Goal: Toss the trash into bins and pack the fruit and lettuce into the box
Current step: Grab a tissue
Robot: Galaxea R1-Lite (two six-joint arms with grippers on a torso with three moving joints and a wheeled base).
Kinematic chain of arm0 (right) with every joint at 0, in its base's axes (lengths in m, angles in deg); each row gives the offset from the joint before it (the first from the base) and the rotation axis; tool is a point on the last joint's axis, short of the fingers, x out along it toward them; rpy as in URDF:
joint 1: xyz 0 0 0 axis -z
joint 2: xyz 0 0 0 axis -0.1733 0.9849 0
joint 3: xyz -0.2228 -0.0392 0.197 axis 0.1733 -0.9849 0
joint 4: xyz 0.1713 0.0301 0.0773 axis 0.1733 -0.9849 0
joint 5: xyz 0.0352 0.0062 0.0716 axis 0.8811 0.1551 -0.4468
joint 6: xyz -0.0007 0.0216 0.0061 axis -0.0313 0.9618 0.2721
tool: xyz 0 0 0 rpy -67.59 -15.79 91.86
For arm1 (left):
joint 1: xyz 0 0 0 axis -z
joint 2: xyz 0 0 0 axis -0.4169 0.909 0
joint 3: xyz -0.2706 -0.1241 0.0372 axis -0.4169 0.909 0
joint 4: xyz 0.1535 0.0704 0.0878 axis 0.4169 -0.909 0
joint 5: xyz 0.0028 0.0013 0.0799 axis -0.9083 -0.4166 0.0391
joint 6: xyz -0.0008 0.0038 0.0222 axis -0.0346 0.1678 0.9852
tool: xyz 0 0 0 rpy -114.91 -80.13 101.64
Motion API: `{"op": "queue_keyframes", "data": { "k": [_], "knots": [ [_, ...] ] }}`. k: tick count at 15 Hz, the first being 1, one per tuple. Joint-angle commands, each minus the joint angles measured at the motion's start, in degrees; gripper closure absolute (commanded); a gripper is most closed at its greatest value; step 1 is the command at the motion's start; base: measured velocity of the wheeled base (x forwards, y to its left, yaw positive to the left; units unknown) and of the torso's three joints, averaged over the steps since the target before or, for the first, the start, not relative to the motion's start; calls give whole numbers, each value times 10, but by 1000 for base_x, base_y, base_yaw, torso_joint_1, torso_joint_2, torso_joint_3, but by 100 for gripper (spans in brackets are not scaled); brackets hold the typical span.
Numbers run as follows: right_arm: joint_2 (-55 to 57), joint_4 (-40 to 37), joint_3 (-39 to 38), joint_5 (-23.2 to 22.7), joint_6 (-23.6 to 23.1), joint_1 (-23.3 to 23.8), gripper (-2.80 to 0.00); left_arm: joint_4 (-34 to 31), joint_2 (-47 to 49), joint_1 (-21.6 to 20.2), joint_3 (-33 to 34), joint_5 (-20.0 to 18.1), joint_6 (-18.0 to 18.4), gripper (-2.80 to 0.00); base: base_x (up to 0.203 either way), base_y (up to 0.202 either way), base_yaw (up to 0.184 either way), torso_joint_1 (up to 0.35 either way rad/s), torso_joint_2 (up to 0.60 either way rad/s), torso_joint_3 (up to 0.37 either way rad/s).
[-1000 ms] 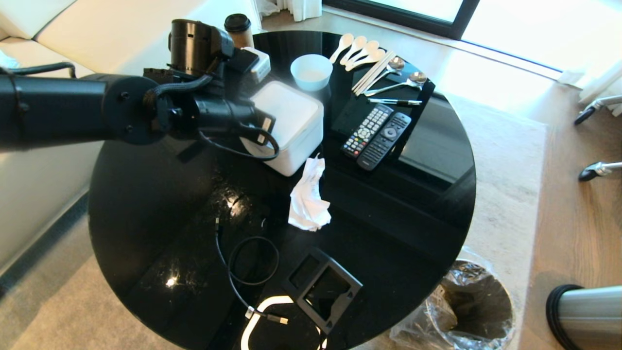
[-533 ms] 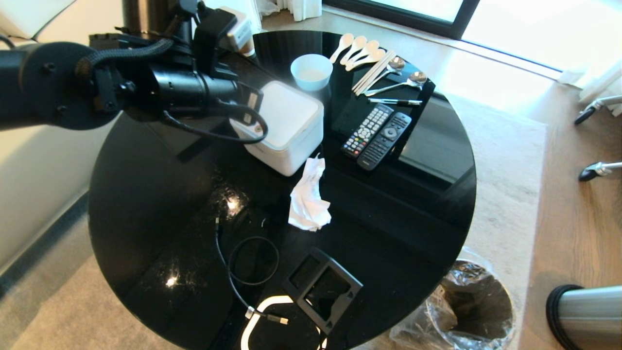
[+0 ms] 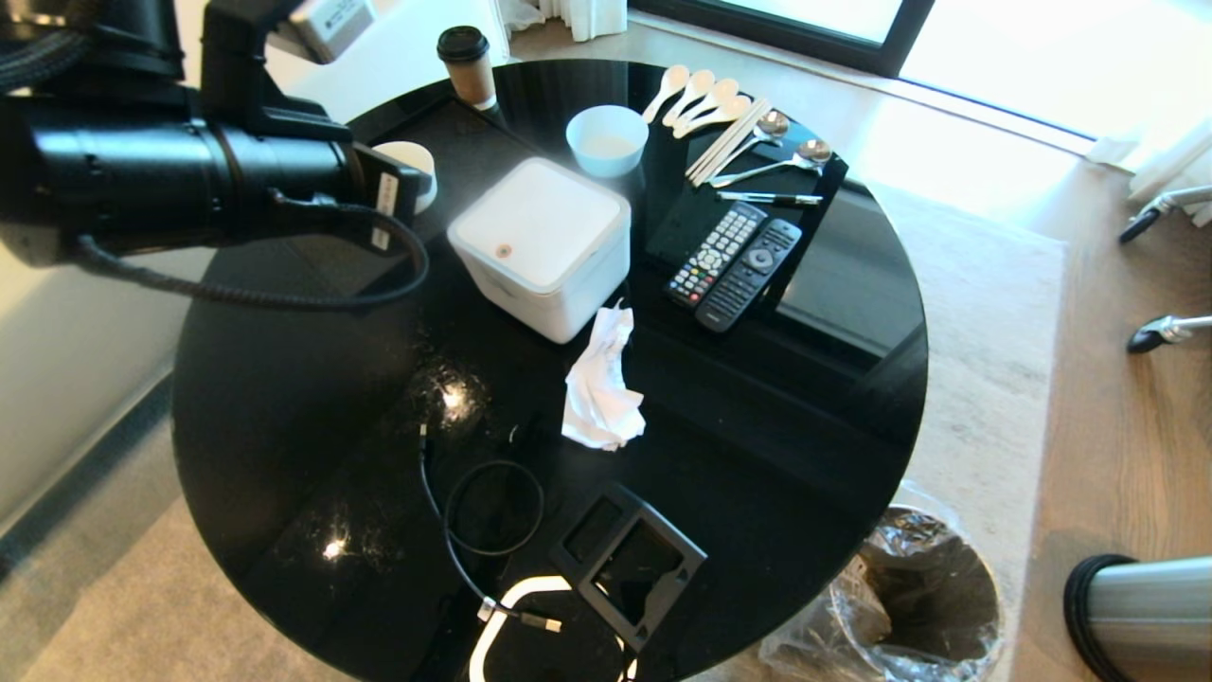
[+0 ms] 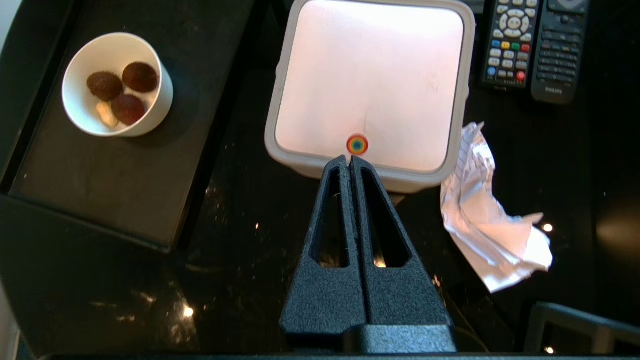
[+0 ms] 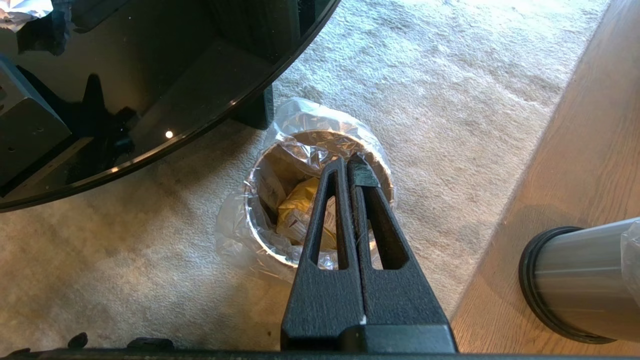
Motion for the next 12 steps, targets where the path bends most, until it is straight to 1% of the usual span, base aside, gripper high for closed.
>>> {"op": "queue_keyframes", "data": {
  "k": [1, 8, 12],
  "knots": [
    [1, 0, 0, 0, 0, 0, 0, 0, -88, 0, 67, 0, 0, 0, 0, 0, 0, 0, 0, 0],
    [1, 0, 0, 0, 0, 0, 0, -1, -233, 0, 253, -1, -1, 0, 0, 0, 0, 0, 0, 0],
    [1, 0, 0, 0, 0, 0, 0, 0, -319, -1, 384, -25, -1, 0, 0, 0, 0, 0, 0, 0]
  ]
}}
